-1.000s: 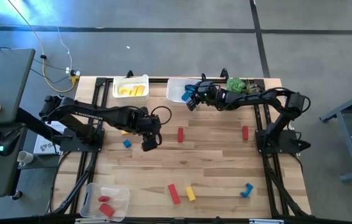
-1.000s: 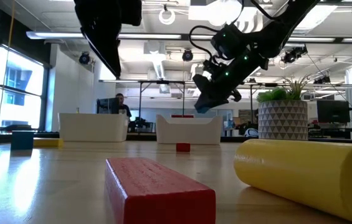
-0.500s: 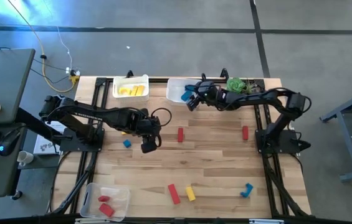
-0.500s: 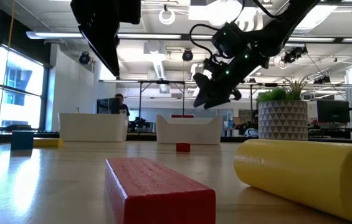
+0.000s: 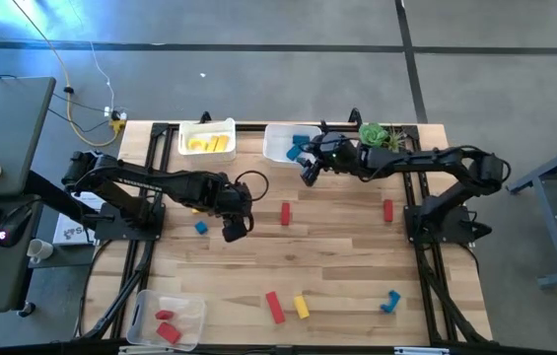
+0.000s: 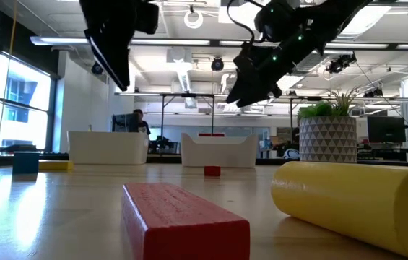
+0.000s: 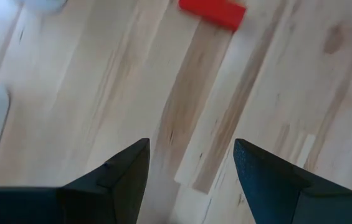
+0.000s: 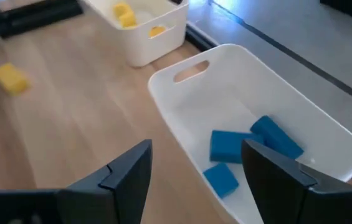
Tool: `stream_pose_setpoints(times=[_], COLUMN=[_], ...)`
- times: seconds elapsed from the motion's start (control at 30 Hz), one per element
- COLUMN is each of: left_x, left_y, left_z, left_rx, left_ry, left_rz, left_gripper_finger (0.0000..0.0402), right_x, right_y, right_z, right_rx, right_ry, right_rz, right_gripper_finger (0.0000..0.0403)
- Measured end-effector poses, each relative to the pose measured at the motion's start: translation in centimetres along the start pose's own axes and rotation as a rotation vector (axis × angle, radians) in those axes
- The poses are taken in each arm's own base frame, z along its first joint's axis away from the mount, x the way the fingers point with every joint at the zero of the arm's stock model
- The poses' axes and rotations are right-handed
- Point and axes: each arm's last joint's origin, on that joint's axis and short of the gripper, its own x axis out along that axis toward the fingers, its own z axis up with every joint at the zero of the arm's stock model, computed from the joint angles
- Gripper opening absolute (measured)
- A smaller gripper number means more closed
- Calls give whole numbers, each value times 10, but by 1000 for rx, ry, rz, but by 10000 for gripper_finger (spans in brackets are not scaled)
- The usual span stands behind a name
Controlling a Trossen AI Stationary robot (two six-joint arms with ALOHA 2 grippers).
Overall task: Sort & place blocks by color
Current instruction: Put the yellow block into the left white bin
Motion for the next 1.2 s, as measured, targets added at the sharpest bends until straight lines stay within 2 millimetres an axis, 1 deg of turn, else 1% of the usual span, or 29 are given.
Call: stream_pose_setpoints(times=[0.1, 0.2, 0.4, 0.53, 0.63, 0.83, 1.07, 1.2], left_x=[1, 8, 24, 31, 36, 41, 52, 56], left_y=[1, 2, 2, 2, 0, -2, 4, 10], left_z=[-6, -15, -35, -46, -54, -65, -81, -83], left_rx=[-76, -123, -161, -201, -213, -235, -263, -221], left_ry=[47, 100, 205, 244, 266, 302, 363, 374], left_rz=[25, 49, 58, 86, 100, 117, 179, 193], left_gripper_finger=[220, 219, 218, 219, 220, 220, 219, 219], right_x=[-6, -9, -12, -15, -17, -20, -23, -23], right_y=[3, 6, 13, 17, 20, 28, 37, 38], right_z=[-1, -5, -15, -21, -25, -30, -32, -33], right_rx=[-19, -30, -69, -99, -88, -83, -79, -69], right_ry=[25, 64, 148, 195, 225, 258, 258, 257], right_rz=[8, 10, 19, -19, -42, -27, -3, -5], right_gripper_finger=[231, 231, 231, 231, 231, 231, 231, 231])
